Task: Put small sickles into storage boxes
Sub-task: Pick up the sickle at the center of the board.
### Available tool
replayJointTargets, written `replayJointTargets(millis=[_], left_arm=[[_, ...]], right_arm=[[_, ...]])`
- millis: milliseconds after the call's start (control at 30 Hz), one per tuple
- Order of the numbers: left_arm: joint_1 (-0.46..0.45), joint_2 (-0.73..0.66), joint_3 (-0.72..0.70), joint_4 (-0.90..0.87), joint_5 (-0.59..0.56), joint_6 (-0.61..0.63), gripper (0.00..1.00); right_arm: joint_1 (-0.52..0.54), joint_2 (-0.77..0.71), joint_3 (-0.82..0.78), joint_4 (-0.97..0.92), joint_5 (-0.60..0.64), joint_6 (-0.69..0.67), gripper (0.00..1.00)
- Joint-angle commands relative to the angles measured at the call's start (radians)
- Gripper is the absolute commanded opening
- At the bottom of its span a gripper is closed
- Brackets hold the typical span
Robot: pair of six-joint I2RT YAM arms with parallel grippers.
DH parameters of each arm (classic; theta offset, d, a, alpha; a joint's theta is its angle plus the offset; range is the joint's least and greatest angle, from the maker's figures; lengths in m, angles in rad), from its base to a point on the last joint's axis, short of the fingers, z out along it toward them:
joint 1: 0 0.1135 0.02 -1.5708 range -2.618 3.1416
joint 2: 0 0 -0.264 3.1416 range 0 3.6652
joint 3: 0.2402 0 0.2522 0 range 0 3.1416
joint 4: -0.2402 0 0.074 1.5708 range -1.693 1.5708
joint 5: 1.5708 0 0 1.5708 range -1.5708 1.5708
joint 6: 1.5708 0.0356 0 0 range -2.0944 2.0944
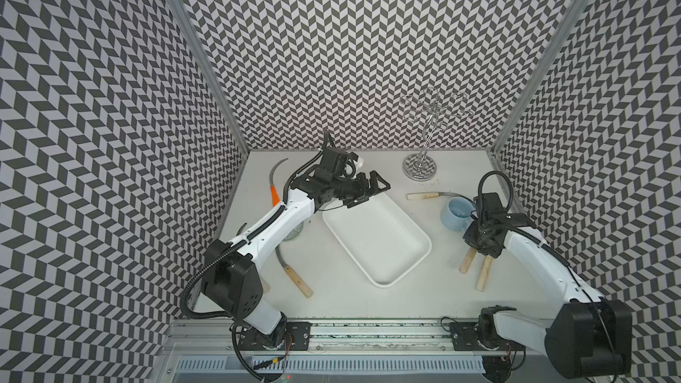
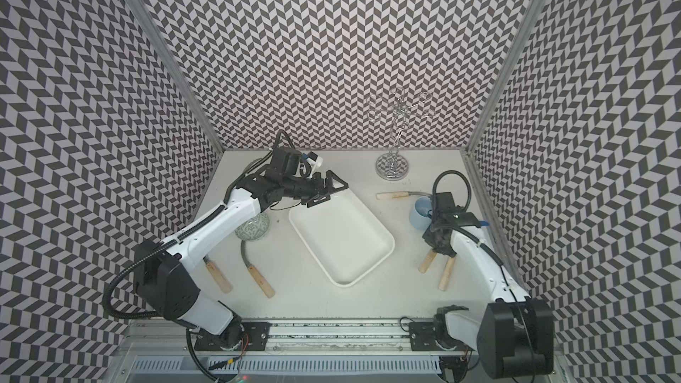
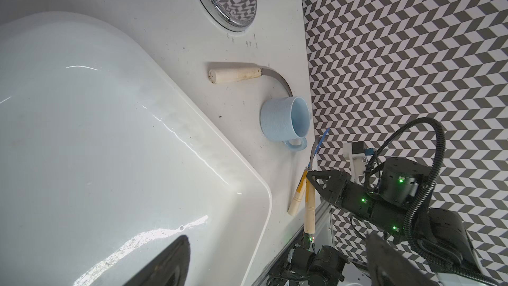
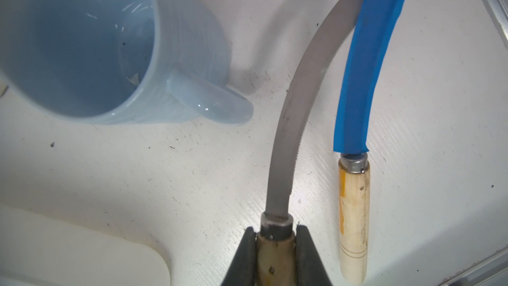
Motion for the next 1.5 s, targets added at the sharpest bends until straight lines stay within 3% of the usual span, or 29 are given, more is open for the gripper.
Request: replayJointTargets(millis=[0, 367, 800, 1133, 1467], left_arm=[[0.003, -0.015, 0.01, 0.018, 0.005, 0.004, 1.0], [0.005, -0.016, 0.02, -0.009, -0.01, 0.016, 1.0], [0.012, -0.014, 0.037, -0.041, -0.006, 0.037, 1.0], [0.012, -0.014, 0.032, -0.049, 0.001, 0.044, 1.0], [0.012, -0.006, 0.028, -0.046, 0.011, 0.045, 1.0]], right_arm=[[0.0, 0.003, 0.003, 0.04, -0.003, -0.013, 0.05], [-0.008, 0.018, -0.023, 0.196, -0.051, -0.047, 0.05], [-0.09, -0.018, -0.101, 0.384, -0.176, 0.012, 0.04], [-0.119, -0.052, -0.12, 0.371, -0.192, 0.006, 0.03], [-0.134, -0.217, -0.197, 0.329, -0.279, 0.058, 0.02]])
